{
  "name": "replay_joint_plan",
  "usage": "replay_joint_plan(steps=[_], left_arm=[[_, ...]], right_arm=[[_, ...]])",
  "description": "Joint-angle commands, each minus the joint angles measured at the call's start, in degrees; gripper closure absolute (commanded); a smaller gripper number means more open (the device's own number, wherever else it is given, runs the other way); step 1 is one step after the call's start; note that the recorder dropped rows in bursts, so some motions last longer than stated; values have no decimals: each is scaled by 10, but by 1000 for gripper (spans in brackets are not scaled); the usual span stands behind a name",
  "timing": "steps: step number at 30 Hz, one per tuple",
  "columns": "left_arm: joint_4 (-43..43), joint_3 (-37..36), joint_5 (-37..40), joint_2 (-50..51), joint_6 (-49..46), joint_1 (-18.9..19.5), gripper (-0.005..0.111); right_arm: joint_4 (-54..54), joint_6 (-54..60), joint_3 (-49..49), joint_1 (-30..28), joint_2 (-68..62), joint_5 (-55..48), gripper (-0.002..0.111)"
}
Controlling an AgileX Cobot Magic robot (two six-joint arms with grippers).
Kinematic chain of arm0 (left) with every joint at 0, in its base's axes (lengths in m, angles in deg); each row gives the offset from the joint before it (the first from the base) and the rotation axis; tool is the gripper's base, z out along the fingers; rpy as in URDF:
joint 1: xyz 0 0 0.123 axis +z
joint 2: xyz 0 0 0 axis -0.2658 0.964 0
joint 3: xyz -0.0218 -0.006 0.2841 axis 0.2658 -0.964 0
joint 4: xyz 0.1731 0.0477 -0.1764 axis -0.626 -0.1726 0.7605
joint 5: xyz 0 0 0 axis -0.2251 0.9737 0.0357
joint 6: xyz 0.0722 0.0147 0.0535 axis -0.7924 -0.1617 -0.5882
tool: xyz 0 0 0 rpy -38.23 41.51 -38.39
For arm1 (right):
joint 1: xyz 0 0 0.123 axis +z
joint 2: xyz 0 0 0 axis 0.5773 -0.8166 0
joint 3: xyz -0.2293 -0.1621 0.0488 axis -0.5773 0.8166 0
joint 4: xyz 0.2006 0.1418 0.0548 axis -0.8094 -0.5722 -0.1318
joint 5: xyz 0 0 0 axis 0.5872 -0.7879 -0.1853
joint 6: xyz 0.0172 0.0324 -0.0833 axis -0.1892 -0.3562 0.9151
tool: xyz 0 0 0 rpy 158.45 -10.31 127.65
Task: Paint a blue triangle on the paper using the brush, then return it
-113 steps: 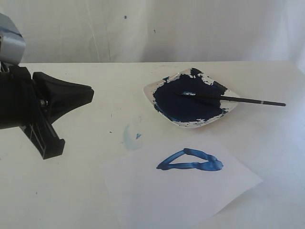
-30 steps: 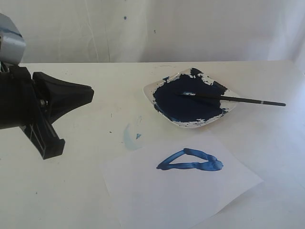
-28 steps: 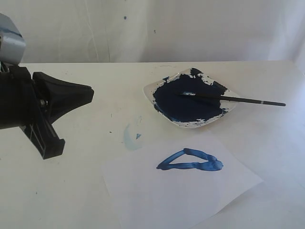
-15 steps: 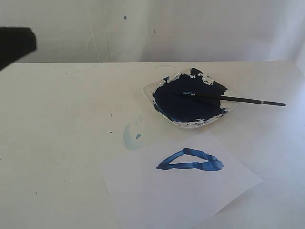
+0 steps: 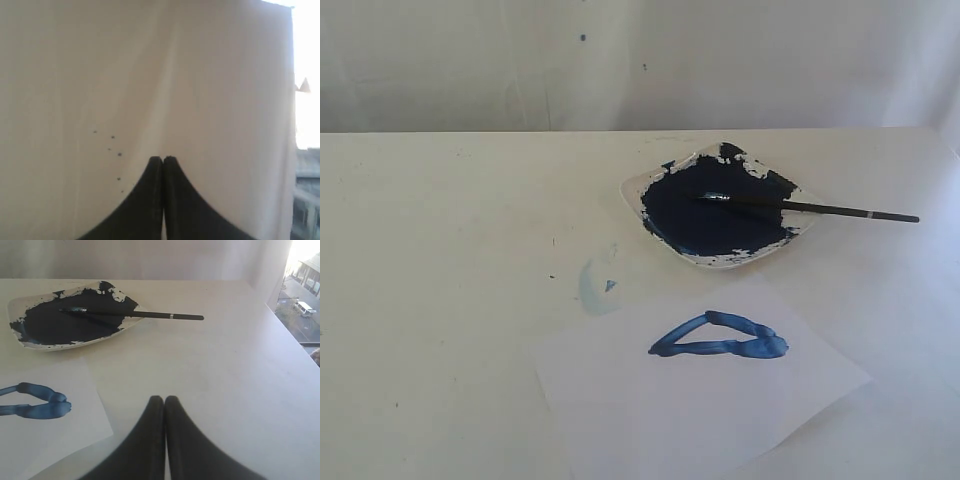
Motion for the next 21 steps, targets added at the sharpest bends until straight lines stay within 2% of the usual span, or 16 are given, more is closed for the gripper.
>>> replay_joint_plan(steps=[1,5,7,10,14,16,21], left_arm=[[153,-11,89,-12,58,23,107],[263,-11,127,-12,58,23,107],[346,-15,146,-12,58,23,107],[397,-32,147,-12,58,23,107],[397,-90,155,-12,33,23,107],[422,-130,169,-12,53,23,107],[588,-230,179,-15,47,23,107]], right_arm=[[-1,4,1,3,4,-1,108],[-1,4,1,3,4,-1,108],[-1,4,1,3,4,-1,108],[-1,4,1,3,4,-1,108],[-1,4,1,3,4,-1,108],[-1,4,1,3,4,-1,108],[-1,4,1,3,4,-1,108]])
